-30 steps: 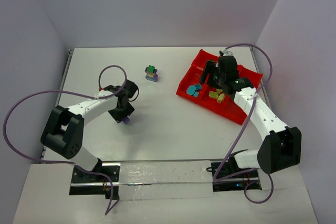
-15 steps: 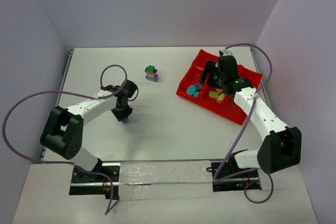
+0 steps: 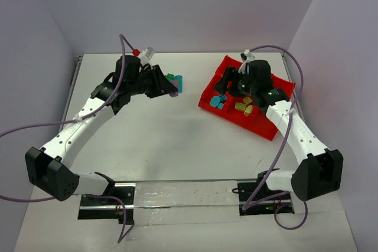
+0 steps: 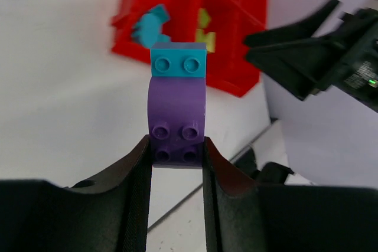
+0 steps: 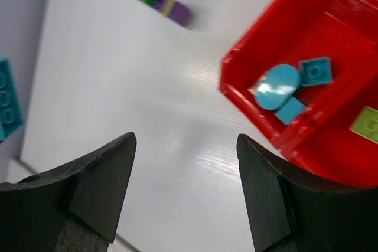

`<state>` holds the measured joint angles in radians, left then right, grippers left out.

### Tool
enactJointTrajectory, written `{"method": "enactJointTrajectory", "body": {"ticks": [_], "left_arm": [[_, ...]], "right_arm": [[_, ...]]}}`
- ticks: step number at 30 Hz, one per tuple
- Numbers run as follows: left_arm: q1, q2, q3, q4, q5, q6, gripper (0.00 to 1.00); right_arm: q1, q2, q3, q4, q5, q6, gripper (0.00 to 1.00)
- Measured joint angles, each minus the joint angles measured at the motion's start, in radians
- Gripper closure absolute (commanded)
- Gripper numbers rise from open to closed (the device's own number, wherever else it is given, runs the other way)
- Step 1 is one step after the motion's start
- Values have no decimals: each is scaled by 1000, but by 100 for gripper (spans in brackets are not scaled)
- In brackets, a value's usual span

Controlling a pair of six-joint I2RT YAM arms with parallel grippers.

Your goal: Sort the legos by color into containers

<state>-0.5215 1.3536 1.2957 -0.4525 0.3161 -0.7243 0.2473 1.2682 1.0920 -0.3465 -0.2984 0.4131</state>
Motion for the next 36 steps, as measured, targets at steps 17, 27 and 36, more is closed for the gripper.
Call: {"method": "enactJointTrajectory", "body": {"ticks": [17, 27, 36], "left_arm": [[0, 36, -78, 536, 464, -208, 100], [0, 37, -110, 607, 507, -242, 100], [0, 38, -112, 631, 530, -245, 100]], "right_arm": [[-5, -12, -79, 617, -713, 279, 22], [-3, 34, -79, 848, -836, 438, 23], [7, 92, -55, 886, -856, 488, 25]]}}
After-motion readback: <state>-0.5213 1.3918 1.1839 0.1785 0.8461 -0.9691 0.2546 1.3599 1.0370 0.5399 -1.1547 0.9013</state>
